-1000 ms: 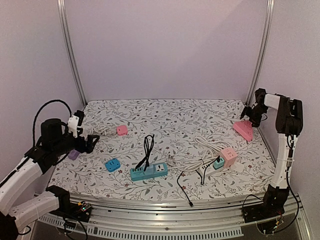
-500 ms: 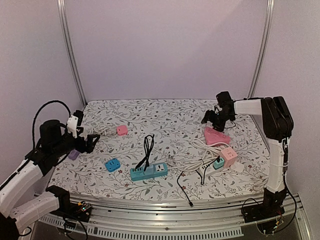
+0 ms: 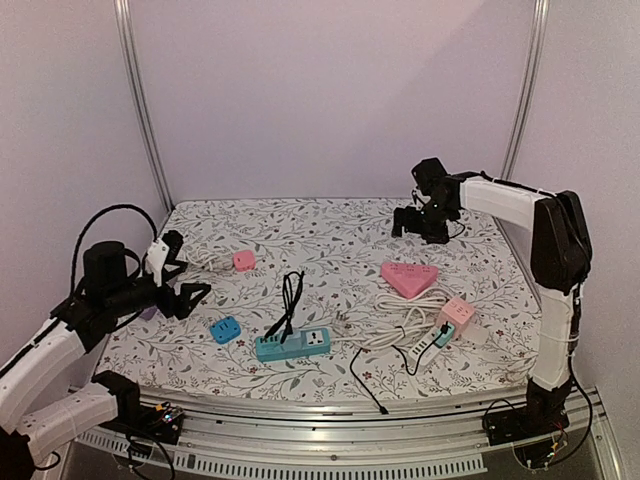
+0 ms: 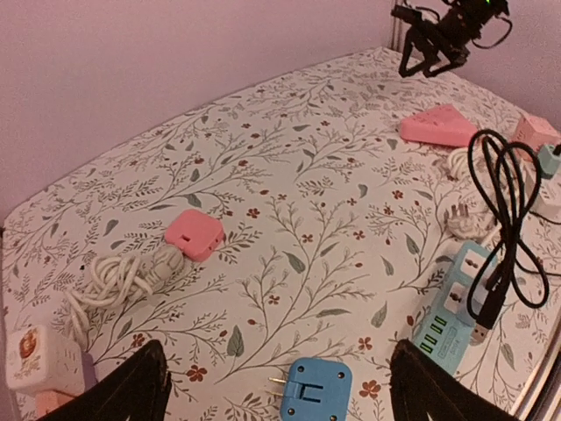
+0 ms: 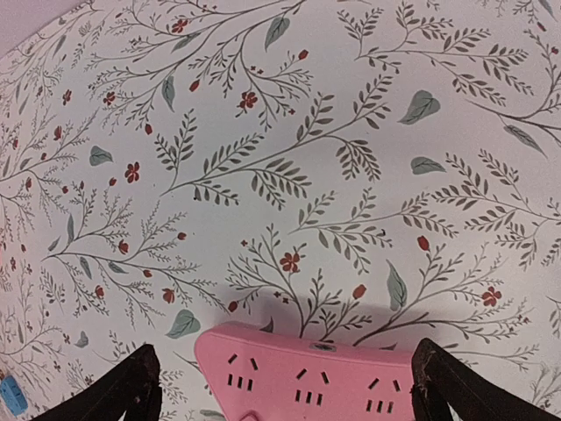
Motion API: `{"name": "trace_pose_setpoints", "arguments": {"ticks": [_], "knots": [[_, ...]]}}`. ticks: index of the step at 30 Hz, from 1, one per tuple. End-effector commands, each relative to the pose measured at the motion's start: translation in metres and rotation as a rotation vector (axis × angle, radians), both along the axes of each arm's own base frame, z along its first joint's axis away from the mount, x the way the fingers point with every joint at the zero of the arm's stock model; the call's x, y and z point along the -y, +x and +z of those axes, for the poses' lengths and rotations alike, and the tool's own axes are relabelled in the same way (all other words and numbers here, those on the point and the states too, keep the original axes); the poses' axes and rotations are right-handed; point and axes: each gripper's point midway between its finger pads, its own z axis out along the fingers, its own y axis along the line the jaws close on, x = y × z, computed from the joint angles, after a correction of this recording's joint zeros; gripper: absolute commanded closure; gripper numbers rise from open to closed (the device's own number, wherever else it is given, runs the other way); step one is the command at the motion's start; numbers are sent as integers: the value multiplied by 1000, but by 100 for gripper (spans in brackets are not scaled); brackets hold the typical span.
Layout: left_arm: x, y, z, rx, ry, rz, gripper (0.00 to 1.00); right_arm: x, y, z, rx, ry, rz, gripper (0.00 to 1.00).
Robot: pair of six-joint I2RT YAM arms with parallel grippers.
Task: Insert the plug
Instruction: Move the socket to the center of the board.
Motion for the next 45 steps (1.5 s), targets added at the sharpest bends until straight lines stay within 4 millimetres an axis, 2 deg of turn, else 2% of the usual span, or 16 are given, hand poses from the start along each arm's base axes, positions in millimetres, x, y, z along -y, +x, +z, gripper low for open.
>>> {"name": "trace_pose_setpoints", "arguments": {"ticks": [1,4,5,7,8,11,13,15,16,18,22,29,35,38,41,45], "knots": [[58,-49,-13,-24,154,-436,14,39,-40,24,-22,-190,40,1],[76,-78,-56,-117,367,-656,14,32,-60,18,-63,-152,96,1],[80,-85,-68,-125,438,-721,14,17,-67,24,-44,-109,153,1],[90,-91,-80,-92,533,-823,14,-33,-88,36,44,-34,385,1],[95,-89,-82,-67,551,-849,14,-60,-107,49,113,7,520,1],[112,-73,-75,33,549,-860,11,-125,-175,58,340,38,1009,1],[117,-65,-71,65,548,-844,9,-149,-218,53,479,67,1262,1],[117,-58,-69,63,549,-809,9,-165,-248,35,579,8,1466,1],[116,-55,-69,60,555,-789,8,-171,-253,27,596,-32,1524,1],[113,-52,-68,53,556,-752,9,-188,-251,19,592,-84,1577,1],[103,-52,-68,60,550,-705,8,-213,-237,-31,535,-161,1606,1],[80,-44,-56,112,522,-587,8,-237,-230,-67,488,-107,1611,7],[44,-11,-15,183,401,-313,7,-242,-240,-87,428,-71,1600,25],[31,-4,-10,204,368,-231,7,-251,-233,-91,401,-46,1536,41],[25,-4,-10,201,346,-209,7,-259,-211,-86,426,-79,1444,54],[19,-3,-9,200,337,-179,7,-256,-172,-83,411,-97,1288,56]]}}
